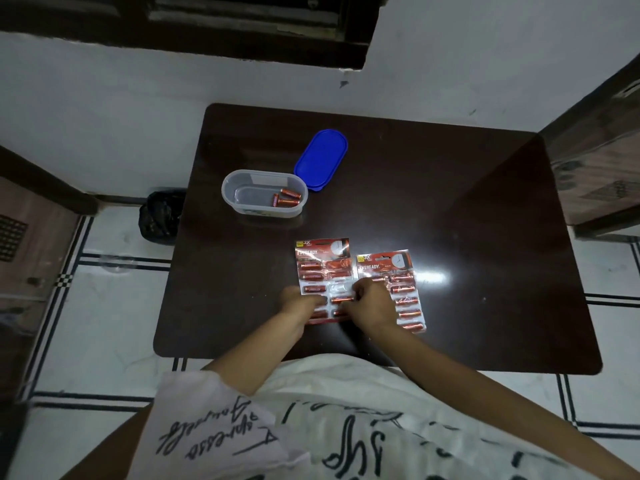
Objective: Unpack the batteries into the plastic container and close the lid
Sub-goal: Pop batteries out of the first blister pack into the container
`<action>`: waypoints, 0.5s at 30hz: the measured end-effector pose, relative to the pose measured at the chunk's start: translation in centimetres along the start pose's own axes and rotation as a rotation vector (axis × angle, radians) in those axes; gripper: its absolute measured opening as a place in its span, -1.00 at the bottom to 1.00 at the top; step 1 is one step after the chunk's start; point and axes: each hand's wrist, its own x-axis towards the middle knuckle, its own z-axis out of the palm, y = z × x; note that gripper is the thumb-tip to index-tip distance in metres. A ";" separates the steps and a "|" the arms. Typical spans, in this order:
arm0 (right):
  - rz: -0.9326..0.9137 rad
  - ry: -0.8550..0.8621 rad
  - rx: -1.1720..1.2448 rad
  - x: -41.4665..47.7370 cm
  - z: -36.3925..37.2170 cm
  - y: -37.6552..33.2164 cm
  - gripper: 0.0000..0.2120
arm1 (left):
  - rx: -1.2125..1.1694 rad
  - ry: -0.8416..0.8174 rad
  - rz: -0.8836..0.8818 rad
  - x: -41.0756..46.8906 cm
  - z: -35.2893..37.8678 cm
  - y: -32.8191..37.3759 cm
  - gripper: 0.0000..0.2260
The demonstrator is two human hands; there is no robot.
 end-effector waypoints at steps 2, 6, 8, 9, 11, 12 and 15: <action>-0.013 -0.022 0.019 -0.1 0.3 -0.2 -0.69 | -0.019 -0.021 0.074 -0.4 -0.2 -0.5 -0.77; -0.056 -0.043 0.043 -0.5 0.6 -0.6 -0.69 | -0.102 -0.102 0.195 -0.8 -0.7 -1.8 -0.64; -0.053 -0.039 0.081 -0.5 0.7 -0.4 -0.66 | -0.126 -0.126 0.156 -0.7 -0.8 -2.3 -0.62; -0.043 -0.035 0.117 -0.5 0.7 -0.3 -0.65 | -0.133 -0.135 0.141 -0.7 -0.9 -2.3 -0.62; 0.001 -0.048 0.233 -0.6 0.7 -0.1 -0.60 | -0.136 -0.144 0.117 -0.4 -1.2 -2.4 -0.64; 0.026 -0.057 0.273 -0.6 0.7 -0.1 -0.57 | -0.143 -0.148 0.100 -0.3 -1.4 -2.4 -0.65; 0.026 -0.087 0.252 -0.4 0.4 0.1 -0.65 | -0.209 -0.180 0.045 0.0 -1.8 -2.6 -0.68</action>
